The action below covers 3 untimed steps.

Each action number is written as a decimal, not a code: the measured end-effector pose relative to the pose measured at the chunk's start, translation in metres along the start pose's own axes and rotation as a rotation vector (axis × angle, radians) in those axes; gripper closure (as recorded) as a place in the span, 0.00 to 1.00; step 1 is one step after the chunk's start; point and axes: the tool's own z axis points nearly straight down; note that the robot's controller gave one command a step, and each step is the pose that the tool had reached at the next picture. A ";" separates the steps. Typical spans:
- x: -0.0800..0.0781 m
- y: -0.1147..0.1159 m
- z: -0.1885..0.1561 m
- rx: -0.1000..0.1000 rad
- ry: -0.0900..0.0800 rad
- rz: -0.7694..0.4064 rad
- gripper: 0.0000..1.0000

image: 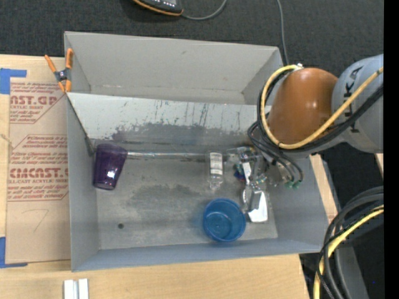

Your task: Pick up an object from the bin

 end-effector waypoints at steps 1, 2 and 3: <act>-0.016 0.000 0.078 -0.002 0.002 -0.262 0.00; 0.031 -0.031 0.067 0.003 -0.009 -0.260 1.00; 0.031 -0.031 0.067 0.003 -0.009 -0.260 1.00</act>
Offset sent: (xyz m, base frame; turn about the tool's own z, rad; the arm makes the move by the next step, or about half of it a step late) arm -0.0261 -0.0364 -0.0670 -0.2617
